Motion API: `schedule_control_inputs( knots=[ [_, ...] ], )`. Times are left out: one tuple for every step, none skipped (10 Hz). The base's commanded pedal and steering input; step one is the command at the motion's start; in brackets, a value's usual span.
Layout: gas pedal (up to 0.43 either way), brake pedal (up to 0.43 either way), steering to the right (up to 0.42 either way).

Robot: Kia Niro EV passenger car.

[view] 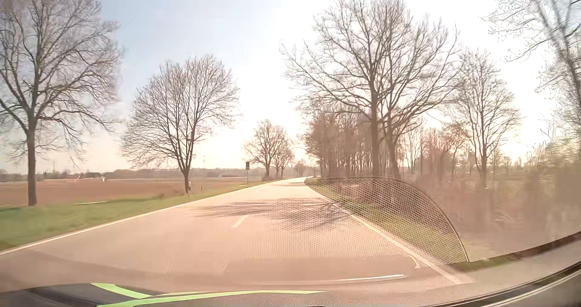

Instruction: Follow the waypoints while adhering to traffic rules and regulations

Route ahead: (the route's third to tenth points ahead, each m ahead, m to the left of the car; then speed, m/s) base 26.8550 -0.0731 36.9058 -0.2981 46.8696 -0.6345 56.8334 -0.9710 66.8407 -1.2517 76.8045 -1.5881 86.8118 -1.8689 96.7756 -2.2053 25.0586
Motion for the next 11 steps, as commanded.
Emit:
schedule_control_inputs(
  knots=[
    [0.189, 0.0, 0.001],
    [0.189, 0.0, 0.002],
    [0.189, 0.0, 0.001],
    [0.189, 0.0, 0.002],
    [0.189, 0.0, 0.001],
    [0.189, 0.0, 0.002],
    [0.189, 0.0, 0.002],
    [0.189, 0.0, 0.002],
    [0.189, 0.0, 0.002],
    [0.189, 0.0, 0.002],
    [0.189, 0.0, 0.003]
  ],
)
